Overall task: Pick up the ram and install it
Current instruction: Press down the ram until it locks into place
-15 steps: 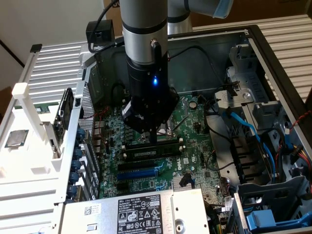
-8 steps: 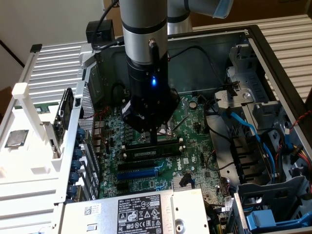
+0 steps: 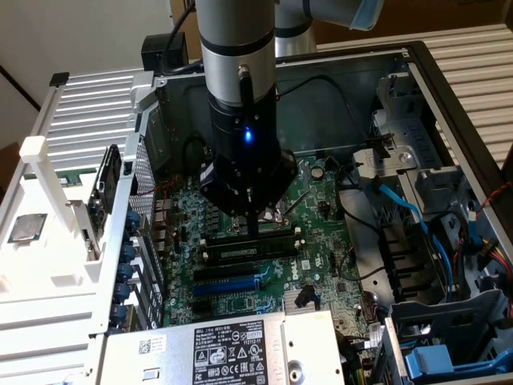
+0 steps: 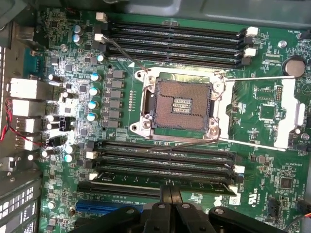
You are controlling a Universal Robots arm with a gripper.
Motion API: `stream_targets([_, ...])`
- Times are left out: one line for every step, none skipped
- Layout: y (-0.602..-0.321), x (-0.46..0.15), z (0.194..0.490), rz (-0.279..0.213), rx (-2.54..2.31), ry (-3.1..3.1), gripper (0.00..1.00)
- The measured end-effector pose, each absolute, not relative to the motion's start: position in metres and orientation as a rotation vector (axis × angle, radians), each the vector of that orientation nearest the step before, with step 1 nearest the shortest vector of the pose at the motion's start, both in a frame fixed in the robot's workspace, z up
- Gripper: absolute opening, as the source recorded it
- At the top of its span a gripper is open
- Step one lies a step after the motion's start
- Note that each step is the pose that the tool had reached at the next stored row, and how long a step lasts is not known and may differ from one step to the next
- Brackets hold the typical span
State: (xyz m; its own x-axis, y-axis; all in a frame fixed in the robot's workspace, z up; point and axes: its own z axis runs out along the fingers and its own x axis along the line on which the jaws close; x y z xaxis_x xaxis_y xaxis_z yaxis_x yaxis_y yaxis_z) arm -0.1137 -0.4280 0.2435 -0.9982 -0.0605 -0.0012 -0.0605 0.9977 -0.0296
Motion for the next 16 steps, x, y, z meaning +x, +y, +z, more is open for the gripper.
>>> stream_targets([-0.428, -0.1137, 0.2434, -0.046, -0.077, 3.138, 0.11])
stream_targets([-0.428, -0.1137, 0.2435, -0.047, -0.06, 3.138, 0.11])
stream_targets([-0.428, -0.1137, 0.2435, -0.047, -0.042, 3.138, 0.11])
stream_targets([-0.428, -0.1137, 0.2434, -0.047, -0.024, 3.138, 0.11])
stream_targets([-0.428, -0.1137, 0.2435, -0.047, -0.007, 3.139, 0.11])
stream_targets([-0.428, -0.1137, 0.2435, -0.047, 0.008, 3.139, 0.11])
stream_targets([-0.428, -0.1137, 0.2435, -0.048, 0.02, 3.139, 0.11])
stream_targets([-0.428, -0.1137, 0.2435, -0.048, 0.02, 3.139, 0.11])
stream_targets([-0.428, -0.1137, 0.2435, -0.048, 0.02, 3.139, 0.11])
stream_targets([-0.428, -0.1136, 0.2434, -0.047, 0.02, 3.139, 0.11])
stream_targets([-0.428, -0.1136, 0.2435, -0.048, 0.02, 3.139, 0.11])
stream_targets([-0.4279, -0.1133, 0.2434, -0.048, 0.02, 3.139, 0.11])
stream_targets([-0.4279, -0.1123, 0.2434, -0.049, 0.027, 3.139, 0.11])
stream_targets([-0.428, -0.1123, 0.2434, -0.049, 0.031, 3.138, 0.11])
stream_targets([-0.428, -0.1122, 0.2435, -0.05, 0.036, 3.137, 0.11])
stream_targets([-0.428, -0.1121, 0.2434, -0.05, 0.041, 3.135, 0.11])
